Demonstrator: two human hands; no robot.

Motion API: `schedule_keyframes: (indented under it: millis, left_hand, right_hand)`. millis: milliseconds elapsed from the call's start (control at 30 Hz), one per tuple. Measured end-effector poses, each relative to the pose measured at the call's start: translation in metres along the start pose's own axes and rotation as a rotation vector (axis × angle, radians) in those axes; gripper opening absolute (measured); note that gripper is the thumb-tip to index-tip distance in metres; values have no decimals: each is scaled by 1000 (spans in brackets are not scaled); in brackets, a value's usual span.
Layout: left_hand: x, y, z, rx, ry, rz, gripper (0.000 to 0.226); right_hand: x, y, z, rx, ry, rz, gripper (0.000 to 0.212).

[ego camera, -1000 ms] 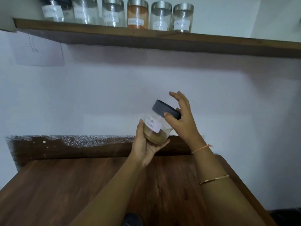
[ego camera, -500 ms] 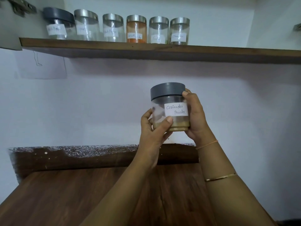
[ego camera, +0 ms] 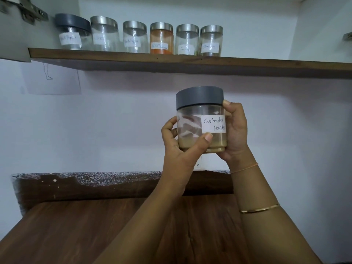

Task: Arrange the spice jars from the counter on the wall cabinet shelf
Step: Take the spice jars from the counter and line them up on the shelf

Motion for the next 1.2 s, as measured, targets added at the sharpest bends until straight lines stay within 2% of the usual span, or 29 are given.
schedule_keyframes:
  millis: [233,400,533,667,833,967,1200]
  left_hand:
    - [-5,-5,-8,33,-63,-54,84]
    - [-7,-9,-14,67,-100,-96,86]
    - [-8,-12,-20,114,-125,-109,80]
    - [-10,-16,-24,161,-153,-121,79]
    - [-14,-21,-28,174,-165,-109,78]
    - [-16,-21,-31,162,-171,-106,73]
    - [-20,-10,-38,106,-180,-140,83]
  right_hand:
    - [4,1,-4,88,-23,32,94]
    - [5,4,-12,193,-118,13,54]
    - [7,4,-13,319,-162,40,46]
    - [7,5,-14,408,-203,75,53]
    - [9,8,-16,511,-257,131,31]
    - [12,10,-21,618,-301,205,32]
    - [11,11,-28,728,-341,273,41]
Point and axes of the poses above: each hand's wrist, its own x-axis away from the middle knuckle, its own y-axis out of the palm, z = x × y, the point moved 8 cm from there along -x, towards the middle knuckle, and after that the axes turned 6 degrees about -z, right-handed, at the moved point
